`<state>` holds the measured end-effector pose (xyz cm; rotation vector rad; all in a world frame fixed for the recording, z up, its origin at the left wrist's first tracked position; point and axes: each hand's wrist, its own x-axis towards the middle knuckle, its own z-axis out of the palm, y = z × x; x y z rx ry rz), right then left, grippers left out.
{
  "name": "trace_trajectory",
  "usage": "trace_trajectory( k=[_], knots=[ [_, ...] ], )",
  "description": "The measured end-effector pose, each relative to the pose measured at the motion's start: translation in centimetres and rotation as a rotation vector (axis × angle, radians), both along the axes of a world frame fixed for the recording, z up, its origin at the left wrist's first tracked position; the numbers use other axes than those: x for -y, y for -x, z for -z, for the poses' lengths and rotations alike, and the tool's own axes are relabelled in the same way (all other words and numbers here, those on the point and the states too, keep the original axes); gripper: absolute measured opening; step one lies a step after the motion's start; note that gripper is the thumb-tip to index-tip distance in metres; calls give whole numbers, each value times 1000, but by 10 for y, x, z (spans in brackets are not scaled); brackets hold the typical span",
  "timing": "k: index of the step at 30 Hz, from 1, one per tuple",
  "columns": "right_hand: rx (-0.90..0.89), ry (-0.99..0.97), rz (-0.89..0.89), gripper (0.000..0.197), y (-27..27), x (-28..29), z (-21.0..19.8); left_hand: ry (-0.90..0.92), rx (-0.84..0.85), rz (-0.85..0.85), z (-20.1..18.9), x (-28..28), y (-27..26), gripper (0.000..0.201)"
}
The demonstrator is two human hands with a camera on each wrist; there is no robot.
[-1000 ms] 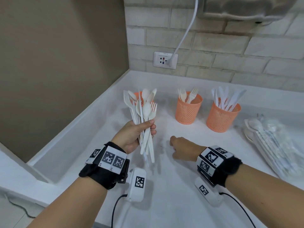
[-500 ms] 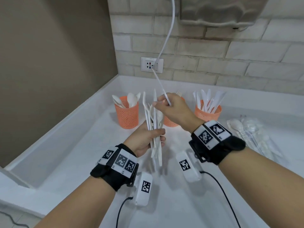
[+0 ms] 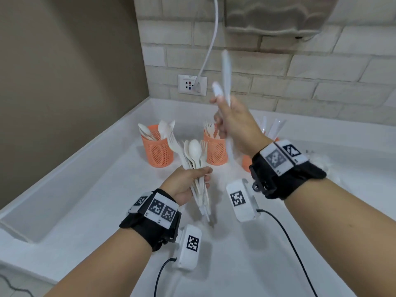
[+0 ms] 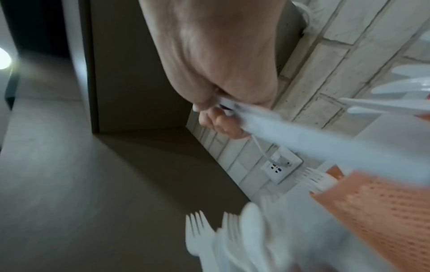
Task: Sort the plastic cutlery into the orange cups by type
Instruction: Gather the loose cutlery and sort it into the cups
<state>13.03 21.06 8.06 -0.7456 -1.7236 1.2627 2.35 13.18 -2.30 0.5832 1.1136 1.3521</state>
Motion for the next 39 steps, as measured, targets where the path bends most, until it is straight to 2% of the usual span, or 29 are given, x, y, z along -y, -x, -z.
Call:
trace_trajectory(
  k=[3,5,8,10,14,16,17,20,22,25,27,29,30,31,34,36,39],
  knots=[
    [280,-92,-110,6,-5,11,32,4,97,-70,-3,-8,3,14],
    [391,-148,-217,18,-8,20,53,7,102,-89,-7,-12,4,19],
    [564,-305,-214,38,-13,28,68,47,60,-88,-13,-13,0,25],
    [551,-342,-177,34,-14,28,71,26,87,-94,-16,-12,-4,27],
    [573,-376,-101,9,-16,23,78,-60,293,-76,-22,-9,-7,36],
    [555,-307,-111,22,-19,19,81,-122,301,-36,-23,-9,-8,51],
    [518,-242,-137,28,-22,17,81,-136,280,-31,-23,-9,-8,51],
    [376,12,-242,25,-27,17,81,-98,237,-85,-20,-11,-8,28],
    [324,122,-278,21,-28,17,84,-56,227,-131,-15,-13,-7,21],
    [372,48,-269,19,-28,18,81,-21,232,-189,-11,-15,-7,22],
    [412,-33,-185,28,-29,15,77,0,216,-235,-11,-16,-6,23],
    [362,-95,-52,33,-30,15,70,-5,181,-282,-11,-19,-3,22],
    [325,-146,-40,30,-28,17,67,-14,163,-289,-11,-20,-3,21],
    [328,-205,-66,24,-26,19,66,-25,147,-284,-12,-22,-3,21],
    [513,-366,-134,10,-17,26,70,-46,145,-243,-18,-21,-11,22],
    [573,-367,-124,9,-15,25,72,-50,189,-223,-21,-19,-14,24],
    [622,-276,-174,19,-17,21,72,-39,258,-214,-24,-15,-15,31]
  ],
)
